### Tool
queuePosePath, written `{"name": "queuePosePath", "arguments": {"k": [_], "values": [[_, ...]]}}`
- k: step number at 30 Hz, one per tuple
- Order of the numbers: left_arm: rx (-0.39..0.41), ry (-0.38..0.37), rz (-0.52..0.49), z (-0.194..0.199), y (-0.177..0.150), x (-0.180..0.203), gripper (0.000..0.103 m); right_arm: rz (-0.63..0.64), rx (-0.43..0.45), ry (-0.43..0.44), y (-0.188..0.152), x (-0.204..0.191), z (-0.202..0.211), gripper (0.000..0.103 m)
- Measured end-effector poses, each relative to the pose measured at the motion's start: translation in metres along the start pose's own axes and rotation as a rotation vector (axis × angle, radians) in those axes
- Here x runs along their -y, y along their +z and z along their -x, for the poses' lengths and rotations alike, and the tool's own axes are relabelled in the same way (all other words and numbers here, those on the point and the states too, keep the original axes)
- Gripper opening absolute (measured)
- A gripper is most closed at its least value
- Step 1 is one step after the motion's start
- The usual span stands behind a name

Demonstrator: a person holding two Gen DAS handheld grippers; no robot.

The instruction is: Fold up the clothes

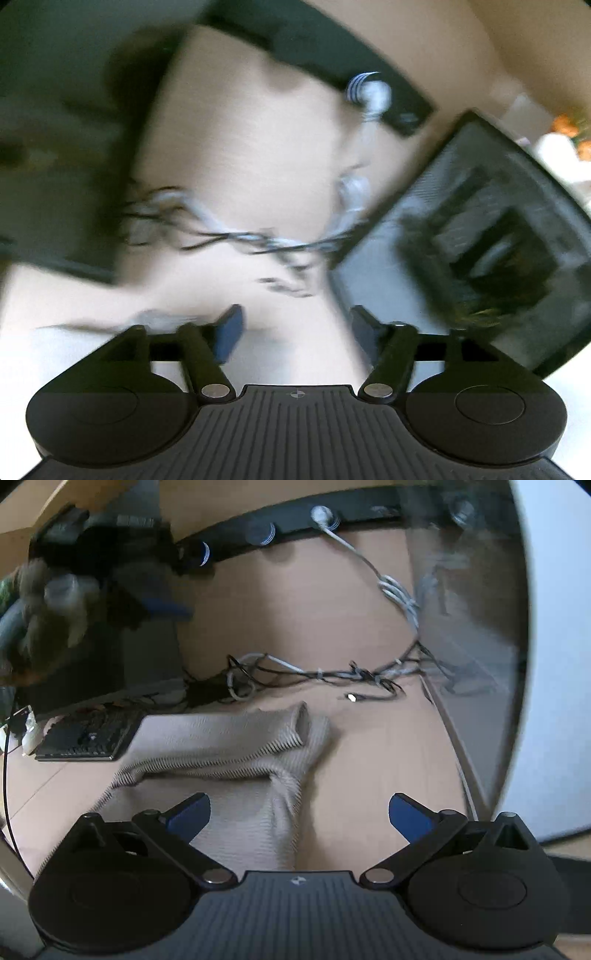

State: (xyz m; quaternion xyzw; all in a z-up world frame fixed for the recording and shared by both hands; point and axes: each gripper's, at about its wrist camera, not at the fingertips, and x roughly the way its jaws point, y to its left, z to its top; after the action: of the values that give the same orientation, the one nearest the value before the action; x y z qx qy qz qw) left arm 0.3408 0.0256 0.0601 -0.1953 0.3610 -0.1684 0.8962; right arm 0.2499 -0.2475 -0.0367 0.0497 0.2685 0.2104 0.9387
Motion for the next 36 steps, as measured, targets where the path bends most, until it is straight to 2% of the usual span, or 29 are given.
{"name": "queuePosePath", "arguments": {"k": [2,3,4,5,7,12,15,16,17,18,20,24,28,33,36], "values": [[0.001,0.088,-0.032,0.006,-0.019,-0.015,0.092,-0.009,-0.005,0.001,0.010,-0.003,-0.016,0.080],[0.002,0.133,-0.049,0.009,-0.028,-0.022,0.095,-0.013,-0.007,0.001,0.015,-0.004,-0.024,0.076],[0.002,0.177,-0.065,0.012,-0.037,-0.030,0.096,-0.018,-0.009,0.001,0.021,-0.005,-0.032,0.068],[0.003,0.221,-0.081,0.014,-0.047,-0.037,0.097,-0.022,-0.012,0.001,0.026,-0.007,-0.040,0.055],[0.001,0.280,-0.102,0.021,-0.067,-0.052,0.101,-0.031,-0.016,0.002,0.036,-0.009,-0.055,0.045],[-0.028,0.318,-0.103,0.032,-0.106,-0.078,0.103,-0.062,-0.038,-0.049,0.058,-0.015,-0.109,0.045],[-0.045,0.319,-0.067,0.036,-0.119,-0.090,0.103,-0.034,-0.065,-0.089,0.063,-0.024,-0.145,0.045],[-0.050,0.315,-0.057,0.037,-0.122,-0.094,0.103,-0.023,-0.081,-0.097,0.064,-0.028,-0.157,0.039],[-0.051,0.309,-0.058,0.038,-0.122,-0.096,0.103,-0.022,-0.096,-0.095,0.066,-0.031,-0.166,0.016],[-0.052,0.303,-0.060,0.038,-0.123,-0.098,0.103,-0.024,-0.106,-0.088,0.068,-0.033,-0.169,0.006],[-0.046,0.287,-0.067,0.038,-0.122,-0.100,0.103,-0.026,-0.116,-0.087,0.069,-0.036,-0.170,0.004],[-0.014,0.246,-0.067,0.031,-0.113,-0.101,0.103,-0.023,-0.127,-0.138,0.058,-0.033,-0.160,0.004],[-0.015,0.213,-0.083,0.016,-0.108,-0.098,0.103,-0.020,-0.138,-0.188,0.047,-0.031,-0.151,0.004],[-0.035,0.152,-0.147,0.016,-0.107,-0.097,0.103,-0.023,-0.125,-0.255,0.040,-0.032,-0.135,0.011],[-0.018,0.112,-0.171,0.021,-0.106,-0.100,0.103,-0.018,-0.081,-0.278,0.045,-0.042,-0.115,0.023]]}}
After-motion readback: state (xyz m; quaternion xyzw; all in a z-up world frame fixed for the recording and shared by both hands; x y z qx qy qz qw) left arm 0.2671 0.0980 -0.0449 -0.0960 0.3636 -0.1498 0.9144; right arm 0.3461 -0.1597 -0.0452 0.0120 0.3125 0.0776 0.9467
